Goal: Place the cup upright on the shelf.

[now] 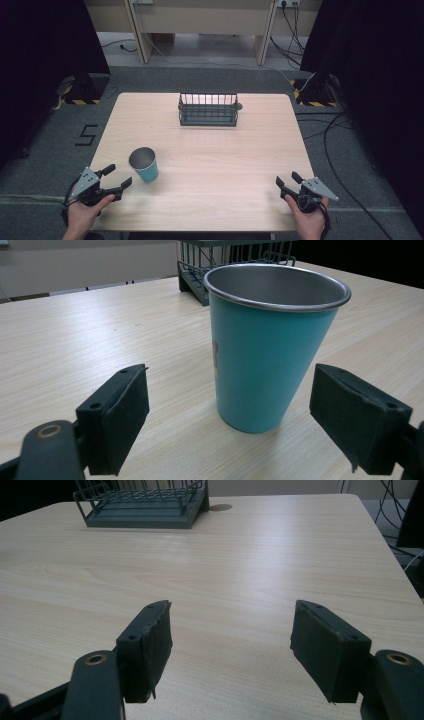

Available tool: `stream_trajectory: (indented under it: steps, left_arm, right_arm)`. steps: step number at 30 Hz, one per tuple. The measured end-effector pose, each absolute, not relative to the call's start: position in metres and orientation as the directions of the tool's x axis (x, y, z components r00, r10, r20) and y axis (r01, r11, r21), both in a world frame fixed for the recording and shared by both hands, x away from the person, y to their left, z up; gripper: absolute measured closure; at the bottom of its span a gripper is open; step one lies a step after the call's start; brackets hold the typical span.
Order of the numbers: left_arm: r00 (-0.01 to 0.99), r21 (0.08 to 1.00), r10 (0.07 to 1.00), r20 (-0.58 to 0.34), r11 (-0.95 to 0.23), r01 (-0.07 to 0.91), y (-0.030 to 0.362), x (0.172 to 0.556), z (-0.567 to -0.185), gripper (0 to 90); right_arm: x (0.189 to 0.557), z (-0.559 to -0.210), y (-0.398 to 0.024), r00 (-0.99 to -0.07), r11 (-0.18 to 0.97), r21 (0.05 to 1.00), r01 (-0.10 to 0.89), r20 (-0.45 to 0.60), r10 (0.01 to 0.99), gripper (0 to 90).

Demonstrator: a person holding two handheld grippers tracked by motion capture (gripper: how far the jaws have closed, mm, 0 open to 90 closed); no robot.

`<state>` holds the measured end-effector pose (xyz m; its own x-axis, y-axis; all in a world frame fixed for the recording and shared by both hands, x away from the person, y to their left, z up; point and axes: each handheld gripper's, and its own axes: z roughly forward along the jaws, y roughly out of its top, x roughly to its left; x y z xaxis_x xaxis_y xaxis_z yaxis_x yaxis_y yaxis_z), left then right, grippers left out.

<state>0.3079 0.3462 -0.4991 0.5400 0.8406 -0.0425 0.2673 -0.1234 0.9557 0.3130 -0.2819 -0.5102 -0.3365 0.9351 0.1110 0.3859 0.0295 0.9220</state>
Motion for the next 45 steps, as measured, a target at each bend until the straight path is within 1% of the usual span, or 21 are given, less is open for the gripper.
stream_trajectory:
  steps: [7, 14, 21, 23, 27, 29, 33, 36, 37, 38, 41, 45]
  left_arm:
    - [0.542, 0.957, 0.840, -0.035, -0.128, 0.260, 0.345, 0.307, -0.495, 16.0]
    - [0.543, 0.970, 0.838, -0.062, -0.077, 0.229, 0.348, 0.307, -0.474, 18.3]
    - [0.548, 0.975, 0.834, -0.063, -0.067, 0.214, 0.350, 0.307, -0.458, 18.7]
    - [0.559, 0.971, 0.825, -0.083, -0.058, 0.230, 0.349, 0.310, -0.451, 20.0]
    - [0.565, 0.965, 0.821, -0.081, -0.078, 0.252, 0.347, 0.317, -0.444, 23.1]
    - [0.570, 0.955, 0.817, -0.090, -0.092, 0.282, 0.344, 0.327, -0.437, 28.2]
    - [0.592, 0.943, 0.800, -0.096, -0.118, 0.312, 0.340, 0.338, -0.433, 31.0]
    - [0.595, 0.925, 0.799, -0.093, -0.151, 0.348, 0.337, 0.349, -0.433, 38.2]
    - [0.597, 0.919, 0.796, -0.097, -0.159, 0.361, 0.337, 0.353, -0.433, 38.2]
    - [0.602, 0.910, 0.792, -0.104, -0.169, 0.379, 0.335, 0.359, -0.434, 42.6]
    - [0.599, 0.904, 0.794, -0.106, -0.173, 0.390, 0.334, 0.363, -0.434, 44.0]
    - [0.598, 0.882, 0.794, -0.113, -0.197, 0.428, 0.329, 0.371, -0.434, 47.3]
  right_arm:
    - [0.313, -0.510, -0.283, -0.334, 0.033, 0.923, 0.383, 0.105, 0.937, 33.0]
    - [0.313, -0.510, -0.282, -0.334, 0.042, 0.920, 0.389, 0.098, 0.938, 32.9]
    - [0.314, -0.510, -0.282, -0.330, 0.042, 0.918, 0.393, 0.099, 0.939, 33.0]
    - [0.315, -0.510, -0.282, -0.331, 0.047, 0.917, 0.396, 0.095, 0.939, 33.0]
    - [0.315, -0.510, -0.281, -0.333, 0.053, 0.916, 0.397, 0.090, 0.939, 33.0]
    - [0.315, -0.510, -0.281, -0.332, 0.053, 0.916, 0.397, 0.090, 0.939, 33.0]
    - [0.315, -0.510, -0.282, -0.331, 0.049, 0.916, 0.398, 0.093, 0.939, 33.0]
    - [0.315, -0.510, -0.282, -0.333, 0.051, 0.917, 0.395, 0.092, 0.938, 33.0]
    - [0.315, -0.510, -0.282, -0.333, 0.051, 0.917, 0.395, 0.092, 0.938, 33.0]
    - [0.315, -0.510, -0.281, -0.333, 0.050, 0.917, 0.396, 0.093, 0.938, 33.0]
    - [0.315, -0.510, -0.281, -0.333, 0.050, 0.917, 0.396, 0.093, 0.938, 33.0]
    - [0.316, -0.510, -0.281, -0.333, 0.052, 0.916, 0.398, 0.091, 0.938, 33.0]
